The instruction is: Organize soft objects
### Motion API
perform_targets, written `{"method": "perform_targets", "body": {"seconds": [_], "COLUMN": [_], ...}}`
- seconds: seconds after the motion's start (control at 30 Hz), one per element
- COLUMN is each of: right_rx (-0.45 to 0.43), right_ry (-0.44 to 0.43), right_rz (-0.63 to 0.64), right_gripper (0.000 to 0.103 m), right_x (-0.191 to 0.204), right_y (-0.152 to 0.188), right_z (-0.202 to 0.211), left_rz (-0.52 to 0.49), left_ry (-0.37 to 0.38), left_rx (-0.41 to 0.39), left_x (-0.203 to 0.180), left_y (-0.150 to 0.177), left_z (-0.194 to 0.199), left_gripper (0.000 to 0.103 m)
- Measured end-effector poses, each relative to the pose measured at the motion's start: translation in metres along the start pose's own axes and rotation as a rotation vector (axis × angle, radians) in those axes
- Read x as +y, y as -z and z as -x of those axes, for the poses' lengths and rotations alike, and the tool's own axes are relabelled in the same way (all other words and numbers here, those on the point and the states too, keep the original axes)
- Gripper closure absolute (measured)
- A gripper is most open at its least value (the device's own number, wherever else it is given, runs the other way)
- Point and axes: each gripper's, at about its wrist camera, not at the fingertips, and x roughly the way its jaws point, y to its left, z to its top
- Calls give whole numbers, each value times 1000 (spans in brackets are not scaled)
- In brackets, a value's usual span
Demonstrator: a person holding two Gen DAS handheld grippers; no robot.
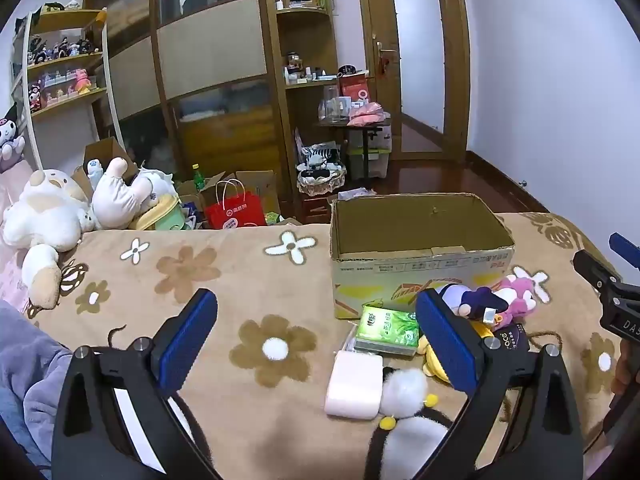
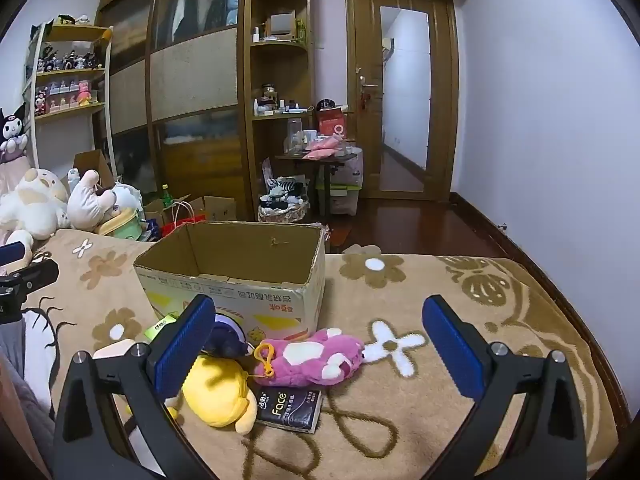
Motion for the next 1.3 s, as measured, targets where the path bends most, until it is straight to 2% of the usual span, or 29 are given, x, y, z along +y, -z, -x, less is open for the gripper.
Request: {"method": "perform_targets", "body": {"seconds": [1.3], "right_rx": [-12], "right_ry": [20], "right_rz": [-10], "right_gripper": [0], "right_x": [-5], "right_y": [-1], "right_z": [2], "left_rz": [-13], "left_ry": [-4], "left_rx": [3], "left_x": [0], "left_y": [3], "left_z": [-1], "left_gripper": [5]}}
